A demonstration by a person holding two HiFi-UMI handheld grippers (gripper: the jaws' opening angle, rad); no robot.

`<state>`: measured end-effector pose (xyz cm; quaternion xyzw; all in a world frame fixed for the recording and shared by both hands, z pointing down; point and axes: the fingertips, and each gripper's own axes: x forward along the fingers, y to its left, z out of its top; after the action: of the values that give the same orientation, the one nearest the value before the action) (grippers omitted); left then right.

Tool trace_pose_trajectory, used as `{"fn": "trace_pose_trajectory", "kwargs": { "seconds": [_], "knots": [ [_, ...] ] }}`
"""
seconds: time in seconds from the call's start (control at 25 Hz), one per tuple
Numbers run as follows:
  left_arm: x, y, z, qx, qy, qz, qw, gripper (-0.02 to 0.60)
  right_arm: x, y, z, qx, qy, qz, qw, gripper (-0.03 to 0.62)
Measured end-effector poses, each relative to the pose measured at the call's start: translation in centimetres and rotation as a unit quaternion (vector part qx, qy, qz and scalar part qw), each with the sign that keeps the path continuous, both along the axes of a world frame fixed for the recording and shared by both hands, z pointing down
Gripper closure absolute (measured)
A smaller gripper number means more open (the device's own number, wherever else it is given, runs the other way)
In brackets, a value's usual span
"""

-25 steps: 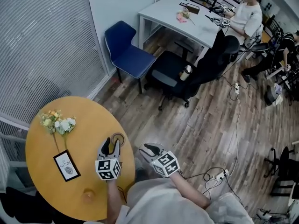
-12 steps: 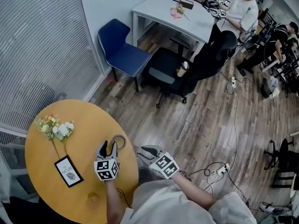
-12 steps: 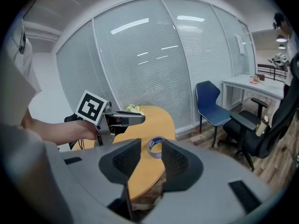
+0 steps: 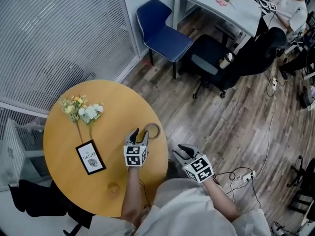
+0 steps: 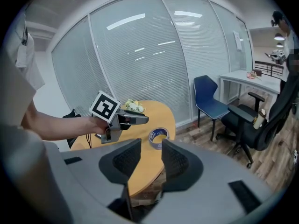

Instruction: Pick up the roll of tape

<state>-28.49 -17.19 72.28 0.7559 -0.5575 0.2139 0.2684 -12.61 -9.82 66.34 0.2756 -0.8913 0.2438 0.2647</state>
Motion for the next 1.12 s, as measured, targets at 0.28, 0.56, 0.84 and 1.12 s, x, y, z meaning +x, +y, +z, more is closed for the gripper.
{"fn": "trace_pose_trajectory", "kwargs": {
  "seconds": [0.28,0.56,0.84,1.12],
  "knots": [
    [0.1,-0.4,3.2,-0.030,-0.004,0.022,0.9993,0.413,-0.1,-0.3,0.7,-0.008,-0.002,0.020,1.000,0.459],
    [0.5,-1.5,6.6,-0.061,-0.011,0.039,0.9973,0.413,1.4,-1.3,1.2,-0.008,0.001,0.051,0.999,0.459],
    [1.1,-1.8,9.4,-0.096,-0.029,0.062,0.9930,0.413,3.2,-1.6,1.8,-0.019,0.002,0.081,0.996,0.459],
    [0.8,-2.0,10.9,-0.115,-0.033,0.065,0.9907,0.413,2.8,-1.5,2.5,-0.028,0.001,0.077,0.997,0.459]
  ]
}}
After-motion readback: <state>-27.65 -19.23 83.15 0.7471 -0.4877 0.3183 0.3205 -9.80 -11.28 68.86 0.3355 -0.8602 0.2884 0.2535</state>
